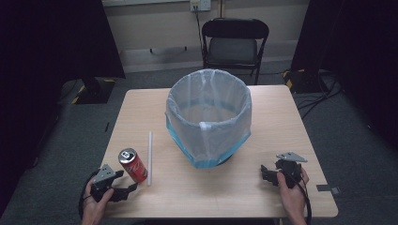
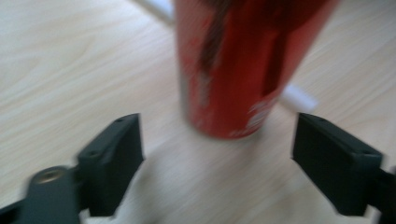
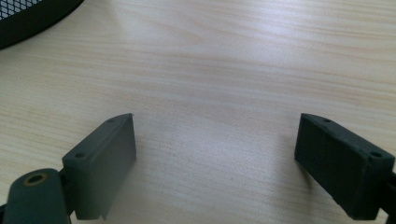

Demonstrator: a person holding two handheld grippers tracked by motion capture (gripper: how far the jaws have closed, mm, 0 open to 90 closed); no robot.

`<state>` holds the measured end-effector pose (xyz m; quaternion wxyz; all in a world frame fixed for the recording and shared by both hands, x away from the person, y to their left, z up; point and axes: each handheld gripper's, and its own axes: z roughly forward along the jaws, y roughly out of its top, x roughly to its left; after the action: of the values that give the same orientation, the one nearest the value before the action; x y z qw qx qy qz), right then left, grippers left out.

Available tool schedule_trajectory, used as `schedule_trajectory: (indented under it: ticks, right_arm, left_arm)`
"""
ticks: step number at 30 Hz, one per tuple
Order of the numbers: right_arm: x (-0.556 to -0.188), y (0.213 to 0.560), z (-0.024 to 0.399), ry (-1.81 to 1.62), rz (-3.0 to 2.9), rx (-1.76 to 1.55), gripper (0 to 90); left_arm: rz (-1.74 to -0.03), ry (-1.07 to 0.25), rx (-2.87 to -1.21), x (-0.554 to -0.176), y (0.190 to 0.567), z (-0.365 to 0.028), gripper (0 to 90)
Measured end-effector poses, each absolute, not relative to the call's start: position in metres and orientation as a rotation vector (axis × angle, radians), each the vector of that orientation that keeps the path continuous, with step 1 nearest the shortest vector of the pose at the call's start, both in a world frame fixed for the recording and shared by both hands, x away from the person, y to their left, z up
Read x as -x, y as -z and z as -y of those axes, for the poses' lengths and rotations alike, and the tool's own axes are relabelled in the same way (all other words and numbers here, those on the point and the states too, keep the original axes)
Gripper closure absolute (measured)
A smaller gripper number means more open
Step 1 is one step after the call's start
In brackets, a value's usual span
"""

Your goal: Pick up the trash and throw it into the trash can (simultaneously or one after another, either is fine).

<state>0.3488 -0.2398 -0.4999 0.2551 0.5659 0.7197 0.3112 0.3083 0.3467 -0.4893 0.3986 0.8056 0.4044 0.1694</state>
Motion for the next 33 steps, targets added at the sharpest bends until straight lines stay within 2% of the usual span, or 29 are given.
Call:
schedule_trajectory:
  ticks: [1,13,16,17,33]
  right_arm:
    - [-0.349,0.5,0.24,-0.845,-1.954,-1.537,11.8]
    - [-0.349,0.5,0.24,-0.845,-1.956,-1.535,11.7]
    - [-0.349,0.5,0.24,-0.845,-1.956,-1.535,11.7]
    - [-0.349,0.5,0.24,-0.846,-1.956,-1.535,11.7]
    - [-0.349,0.5,0.24,-0.846,-1.957,-1.534,11.7]
  left_arm:
    - [-1.005,-0.441,-2.022,-0.307,0.486,-0.345,15.7]
    - [-0.98,-0.44,-1.901,-0.307,0.469,-0.343,16.6]
    - [-0.983,-0.457,-1.905,-0.309,0.466,-0.339,16.6]
    - [-0.977,-0.461,-1.913,-0.311,0.465,-0.337,19.1]
    - [-1.006,-0.447,-1.951,-0.331,0.481,-0.323,19.9]
